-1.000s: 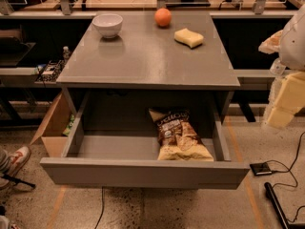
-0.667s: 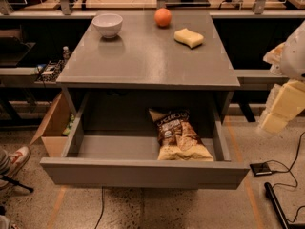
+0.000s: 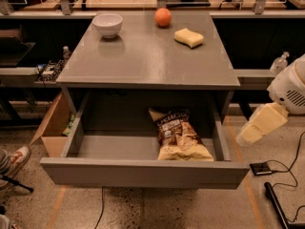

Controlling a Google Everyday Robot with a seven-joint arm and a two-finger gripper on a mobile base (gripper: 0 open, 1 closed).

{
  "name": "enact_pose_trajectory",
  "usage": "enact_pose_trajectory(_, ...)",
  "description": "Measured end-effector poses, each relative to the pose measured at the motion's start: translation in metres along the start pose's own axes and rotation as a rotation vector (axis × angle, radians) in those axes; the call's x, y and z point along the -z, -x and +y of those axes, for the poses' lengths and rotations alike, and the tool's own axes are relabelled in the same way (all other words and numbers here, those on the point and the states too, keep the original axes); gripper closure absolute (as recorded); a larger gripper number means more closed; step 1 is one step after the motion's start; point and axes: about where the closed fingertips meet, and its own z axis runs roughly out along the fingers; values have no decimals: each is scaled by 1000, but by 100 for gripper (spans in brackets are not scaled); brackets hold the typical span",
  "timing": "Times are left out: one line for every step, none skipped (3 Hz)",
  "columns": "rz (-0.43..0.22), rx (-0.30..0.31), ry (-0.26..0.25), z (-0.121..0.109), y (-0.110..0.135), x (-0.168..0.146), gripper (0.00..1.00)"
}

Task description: Pick brown chip bag from top drawer and place on counter

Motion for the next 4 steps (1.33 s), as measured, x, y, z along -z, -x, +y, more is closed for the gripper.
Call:
enact_pose_trajectory(-3,-31,-3,0,2,-1,0)
enact_pose_trajectory(-3,-31,-3,0,2,-1,0)
enact_pose_trajectory(-10,-71,23,5,7,-21,0)
enact_pose_trajectory(-33,-108,82,21,28,-60,0)
